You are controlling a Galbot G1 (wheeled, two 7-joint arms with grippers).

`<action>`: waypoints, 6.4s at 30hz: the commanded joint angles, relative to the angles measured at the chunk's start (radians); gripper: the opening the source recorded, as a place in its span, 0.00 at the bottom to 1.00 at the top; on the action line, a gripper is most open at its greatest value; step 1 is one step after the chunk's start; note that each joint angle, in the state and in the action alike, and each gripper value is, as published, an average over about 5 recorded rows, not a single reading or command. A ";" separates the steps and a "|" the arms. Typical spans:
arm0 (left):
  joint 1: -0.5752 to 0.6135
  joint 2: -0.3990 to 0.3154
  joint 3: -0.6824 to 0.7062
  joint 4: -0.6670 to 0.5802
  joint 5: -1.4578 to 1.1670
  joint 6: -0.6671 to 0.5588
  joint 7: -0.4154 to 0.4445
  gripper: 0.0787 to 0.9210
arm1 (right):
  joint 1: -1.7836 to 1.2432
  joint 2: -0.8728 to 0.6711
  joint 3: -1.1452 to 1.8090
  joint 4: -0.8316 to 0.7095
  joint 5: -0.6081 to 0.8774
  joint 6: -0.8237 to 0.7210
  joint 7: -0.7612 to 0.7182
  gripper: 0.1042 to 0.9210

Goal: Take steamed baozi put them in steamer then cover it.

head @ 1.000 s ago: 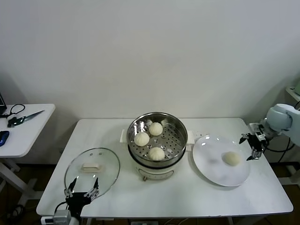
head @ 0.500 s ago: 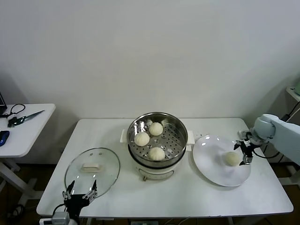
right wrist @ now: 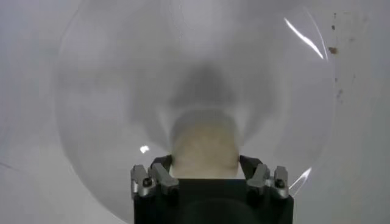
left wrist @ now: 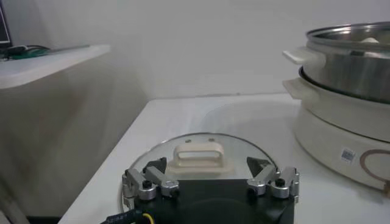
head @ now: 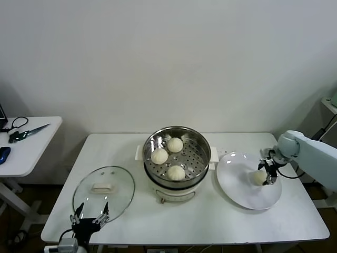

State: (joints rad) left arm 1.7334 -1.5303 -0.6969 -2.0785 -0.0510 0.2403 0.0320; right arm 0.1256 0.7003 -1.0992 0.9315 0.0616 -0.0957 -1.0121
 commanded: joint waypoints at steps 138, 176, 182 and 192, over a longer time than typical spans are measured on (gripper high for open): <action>-0.009 0.211 -0.013 0.321 1.321 -0.383 -0.587 0.88 | -1.793 0.566 1.779 0.770 0.309 0.599 0.829 0.88; -0.367 0.173 0.058 0.668 1.435 -0.339 -0.472 0.88 | -1.868 0.624 1.761 0.825 0.281 0.641 0.864 0.88; -0.385 0.172 0.060 0.691 1.437 -0.325 -0.464 0.88 | -1.878 0.626 1.763 0.833 0.283 0.649 0.865 0.88; -0.372 0.167 0.068 0.674 1.435 -0.323 -0.458 0.80 | -1.886 0.628 1.749 0.820 0.279 0.664 0.862 0.88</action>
State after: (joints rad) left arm 1.3729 -1.3611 -0.6356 -1.4068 1.3791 -0.0870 -0.4432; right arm -1.7549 1.3265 0.6563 1.7563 0.3415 0.5615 -0.1488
